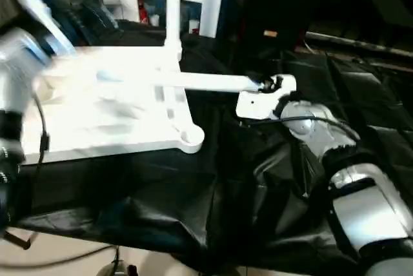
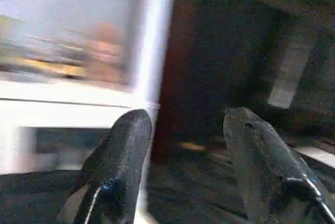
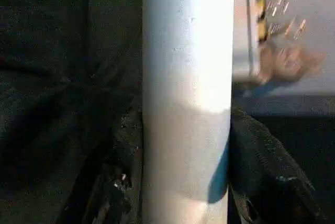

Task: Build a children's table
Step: Insert table leg to table base

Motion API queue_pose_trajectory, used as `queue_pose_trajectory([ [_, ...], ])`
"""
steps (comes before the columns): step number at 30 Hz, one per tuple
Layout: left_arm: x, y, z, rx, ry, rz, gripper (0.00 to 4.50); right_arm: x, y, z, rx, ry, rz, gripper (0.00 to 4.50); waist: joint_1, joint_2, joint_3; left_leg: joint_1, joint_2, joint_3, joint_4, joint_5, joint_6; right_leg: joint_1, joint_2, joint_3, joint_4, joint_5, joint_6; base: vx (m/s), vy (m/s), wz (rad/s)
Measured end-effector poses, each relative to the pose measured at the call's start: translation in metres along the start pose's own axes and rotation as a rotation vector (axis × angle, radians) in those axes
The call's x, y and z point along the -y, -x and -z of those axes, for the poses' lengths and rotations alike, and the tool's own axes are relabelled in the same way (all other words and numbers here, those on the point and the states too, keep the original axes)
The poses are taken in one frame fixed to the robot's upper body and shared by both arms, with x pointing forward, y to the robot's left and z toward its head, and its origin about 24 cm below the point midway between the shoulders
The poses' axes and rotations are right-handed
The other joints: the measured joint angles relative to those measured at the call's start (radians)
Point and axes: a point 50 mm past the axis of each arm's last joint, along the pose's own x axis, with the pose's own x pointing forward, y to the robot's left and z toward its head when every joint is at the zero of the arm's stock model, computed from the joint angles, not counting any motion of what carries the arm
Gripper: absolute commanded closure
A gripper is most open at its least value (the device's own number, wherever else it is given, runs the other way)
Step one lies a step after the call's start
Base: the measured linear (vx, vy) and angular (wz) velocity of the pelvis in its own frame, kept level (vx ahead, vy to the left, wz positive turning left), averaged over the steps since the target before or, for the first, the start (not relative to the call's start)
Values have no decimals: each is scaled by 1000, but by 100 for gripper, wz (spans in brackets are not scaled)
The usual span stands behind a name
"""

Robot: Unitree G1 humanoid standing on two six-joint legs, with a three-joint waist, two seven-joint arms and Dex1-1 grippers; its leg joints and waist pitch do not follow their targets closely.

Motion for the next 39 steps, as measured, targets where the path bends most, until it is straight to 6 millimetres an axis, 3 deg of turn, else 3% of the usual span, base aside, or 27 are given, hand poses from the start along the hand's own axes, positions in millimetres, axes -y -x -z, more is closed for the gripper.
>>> queue_pose_trajectory([
  [5, -12, 8, 7, -30, -70, -114, 189, -11, 3, 13, -71, -327, 60, 267, 8, 0, 0, -2, 0, 1, 2, -1, 2, -1, -1, 1, 0, 0, 0, 0, 0, 0],
  [11, -1, 4, 32, -84, -97, -105, 189, -8, -8, -5, 66, -919, 155, 268, 20, 0, 0, 0, 1, 2, 2, 0, 3, -1, -1, 0, 1, 1, -2, 0, 0, 0],
  [14, 17, -2, 42, -84, -54, -17, 189, -16, -8, -27, 274, -1244, 18, 268, 28, 0, 0, 0, 1, 2, 2, -1, 4, 0, -1, 0, 0, 1, -2, 0, 0, 0],
  [17, 44, -7, 60, -123, 16, 121, 189, -24, -3, -53, 451, -1400, -231, 268, 52, 0, 0, 0, 1, 3, 2, 2, 9, -1, -1, -1, 0, 2, -3, 0, 0, 0],
  [21, 74, -6, 70, -167, 90, 324, 189, -23, 5, -72, 581, -1491, -425, 268, 69, 0, 0, 1, 2, 3, 2, 1, 4, 0, -2, -1, 1, 2, -4, 0, 0, 0],
  [24, 98, -7, 66, -153, 186, 474, 155, -20, 11, -80, 639, -1587, -530, 268, 80, 0, 0, 2, 2, 2, 2, 3, 3, 1, -2, -2, 1, 3, -4, 0, 0, 0],
  [27, 120, -8, 66, -156, 246, 587, 151, -17, 20, -90, 696, -1630, -617, 268, 83, 0, 0, 2, 2, 2, 2, 4, 2, 3, -3, -2, 0, 3, -4, 0, 0, 0],
  [28, 125, -8, 66, -154, 274, 607, 124, -17, 22, -90, 696, -1640, -634, 268, 81, -1, 0, 2, 1, 3, 2, 4, 2, 3, -3, -1, 0, 3, -4, 0, 0, 0],
  [32, 141, -9, 62, -138, 392, 668, 111, -15, 27, -94, 704, -1645, -676, 268, 76, -1, 0, 2, 1, 2, 2, 5, 1, 3, -3, -2, 0, 3, -3, 0, 0, 0],
  [39, 148, -3, 55, -131, 528, 731, 36, -10, 32, -99, 734, -1631, -729, 268, 74, -1, -1, 1, 1, 2, 0, 5, 1, 2, -3, -2, 0, 2, -1, 0, 0, 0],
])
